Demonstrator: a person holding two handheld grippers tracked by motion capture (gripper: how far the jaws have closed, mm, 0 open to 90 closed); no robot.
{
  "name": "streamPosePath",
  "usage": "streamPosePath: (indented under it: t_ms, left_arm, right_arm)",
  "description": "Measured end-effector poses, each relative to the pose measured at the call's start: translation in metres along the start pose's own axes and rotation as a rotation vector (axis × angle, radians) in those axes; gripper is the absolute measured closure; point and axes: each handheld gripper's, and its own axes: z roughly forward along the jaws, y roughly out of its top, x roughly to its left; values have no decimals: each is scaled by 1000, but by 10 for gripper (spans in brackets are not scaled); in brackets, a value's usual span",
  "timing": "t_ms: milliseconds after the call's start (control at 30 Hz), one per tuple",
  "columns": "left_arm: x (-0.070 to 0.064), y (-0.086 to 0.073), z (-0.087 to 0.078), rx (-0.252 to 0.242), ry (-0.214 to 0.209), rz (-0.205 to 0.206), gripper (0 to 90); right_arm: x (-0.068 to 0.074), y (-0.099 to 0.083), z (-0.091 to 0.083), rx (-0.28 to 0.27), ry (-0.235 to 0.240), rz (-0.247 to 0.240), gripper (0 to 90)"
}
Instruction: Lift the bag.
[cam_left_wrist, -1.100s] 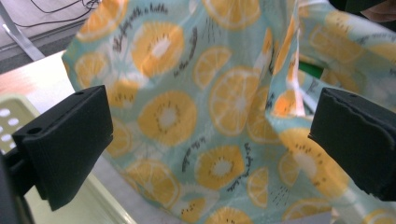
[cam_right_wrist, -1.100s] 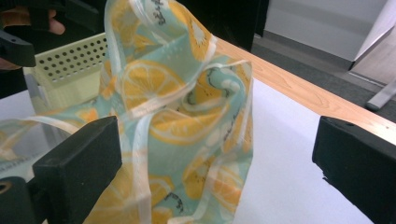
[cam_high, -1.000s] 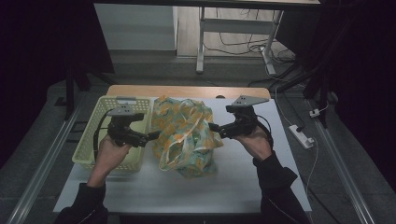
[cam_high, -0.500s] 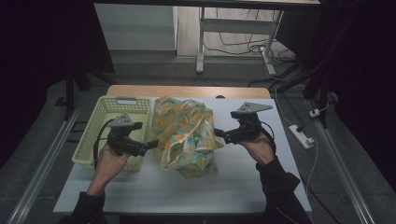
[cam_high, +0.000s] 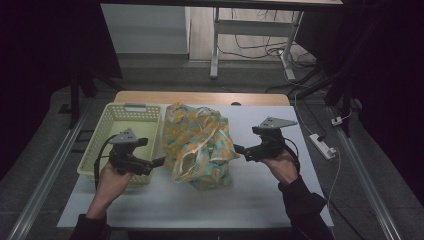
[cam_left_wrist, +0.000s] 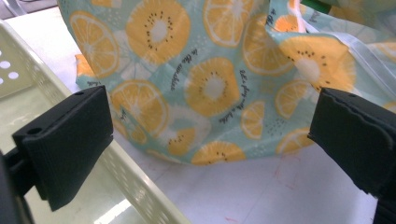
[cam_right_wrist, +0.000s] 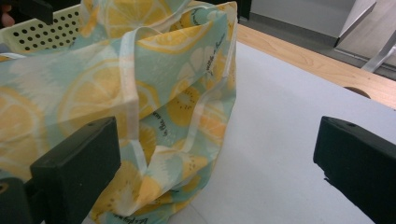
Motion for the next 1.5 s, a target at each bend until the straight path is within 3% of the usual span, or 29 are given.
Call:
streamPosePath:
  t_ms: [667, 1500]
  left_arm:
    - [-14, -29, -20, 12, 19, -27, 0]
    - [-22, -75, -55, 13, 85, -80, 0]
  right_arm:
    - [11, -24, -25, 17, -22, 5, 0]
    - [25, -67, -64, -8, -121, 19, 0]
